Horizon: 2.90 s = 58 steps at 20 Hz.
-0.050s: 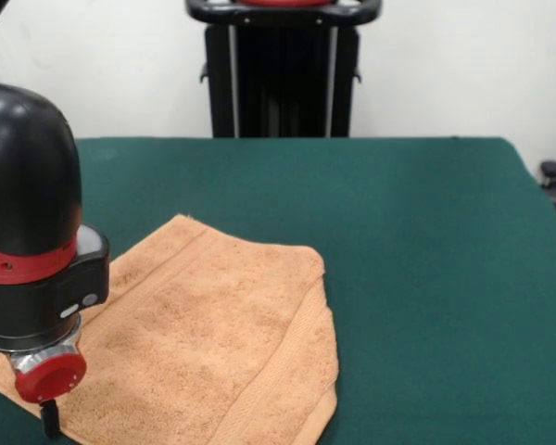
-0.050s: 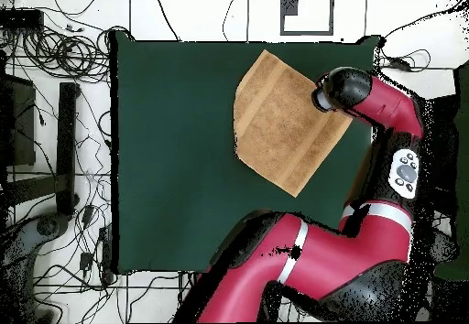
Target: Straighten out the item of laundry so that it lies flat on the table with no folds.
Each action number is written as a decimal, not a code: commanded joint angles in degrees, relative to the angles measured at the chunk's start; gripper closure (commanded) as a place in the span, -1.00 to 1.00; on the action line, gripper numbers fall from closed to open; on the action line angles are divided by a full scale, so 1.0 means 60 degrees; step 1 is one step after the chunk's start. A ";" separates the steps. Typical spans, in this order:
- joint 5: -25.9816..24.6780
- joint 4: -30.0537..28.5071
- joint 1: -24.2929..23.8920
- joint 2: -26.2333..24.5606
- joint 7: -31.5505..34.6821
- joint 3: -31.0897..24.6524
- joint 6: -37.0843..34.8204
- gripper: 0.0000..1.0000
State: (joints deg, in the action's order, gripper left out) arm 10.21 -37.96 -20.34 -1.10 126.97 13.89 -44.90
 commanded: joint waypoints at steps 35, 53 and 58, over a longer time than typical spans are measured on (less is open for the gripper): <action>0.0379 -0.1471 0.1959 0.0158 0.4911 0.1341 -0.1090 -1.00; 0.0807 -0.1509 0.2449 0.0234 0.5983 0.1377 -0.1582 -1.00; 0.0998 -0.1653 0.2570 0.0302 0.6044 0.1182 -0.1597 -1.00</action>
State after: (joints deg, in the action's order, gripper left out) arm 13.41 -39.88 -8.05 1.22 145.94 22.77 -49.28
